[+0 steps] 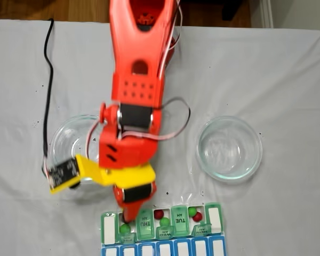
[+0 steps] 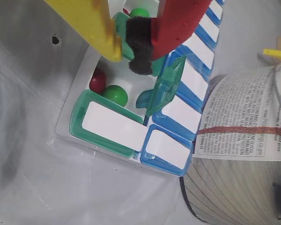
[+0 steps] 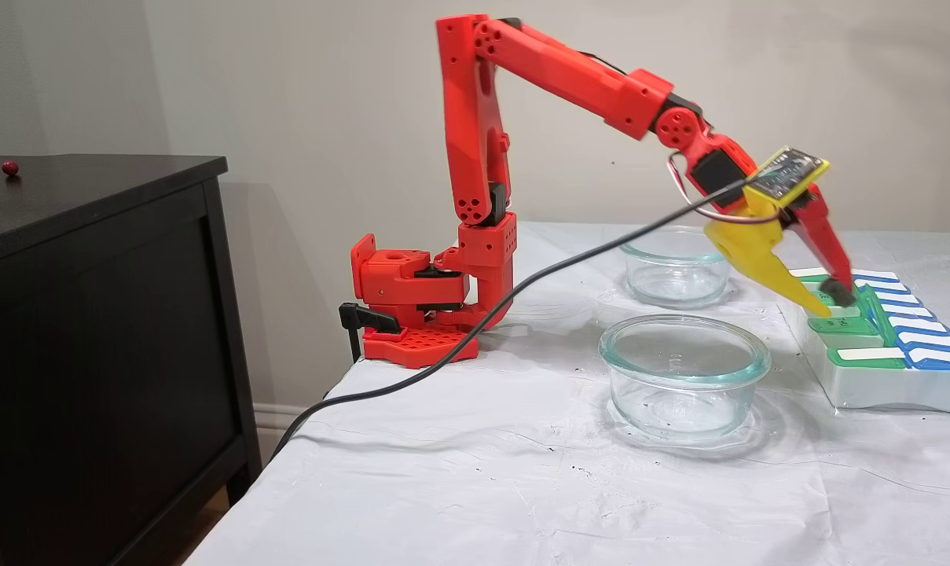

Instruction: Sort medicines into box.

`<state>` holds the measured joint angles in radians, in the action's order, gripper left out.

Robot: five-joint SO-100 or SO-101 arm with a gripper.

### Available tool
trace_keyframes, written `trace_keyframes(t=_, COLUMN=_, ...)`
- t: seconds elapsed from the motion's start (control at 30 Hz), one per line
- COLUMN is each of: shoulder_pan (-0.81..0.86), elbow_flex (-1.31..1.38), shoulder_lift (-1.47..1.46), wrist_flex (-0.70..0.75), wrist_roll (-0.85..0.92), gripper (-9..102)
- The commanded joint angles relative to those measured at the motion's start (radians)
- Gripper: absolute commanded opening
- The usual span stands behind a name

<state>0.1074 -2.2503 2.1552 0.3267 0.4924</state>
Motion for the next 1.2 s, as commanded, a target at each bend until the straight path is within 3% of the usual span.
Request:
trace_keyframes(t=0.0, shoulder_pan=-0.034, elbow_flex=-0.021, shoulder_lift=0.273, wrist_flex=-0.014, wrist_roll=-0.034, gripper=0)
trace_keyframes(t=0.17, shoulder_pan=-0.121, elbow_flex=-0.038, shoulder_lift=0.36, wrist_flex=-0.041, wrist_roll=-0.124, gripper=0)
trace_keyframes(t=0.33, shoulder_pan=-0.201, elbow_flex=-0.11, shoulder_lift=0.225, wrist_flex=-0.377, wrist_roll=-0.189, gripper=0)
trace_keyframes(t=0.73, shoulder_pan=-0.322, elbow_flex=-0.026, shoulder_lift=0.04, wrist_flex=-0.541, wrist_roll=-0.262, gripper=0)
trace_keyframes(t=1.17, shoulder_pan=-0.376, elbow_flex=-0.046, shoulder_lift=-0.04, wrist_flex=-0.565, wrist_roll=-0.296, gripper=0)
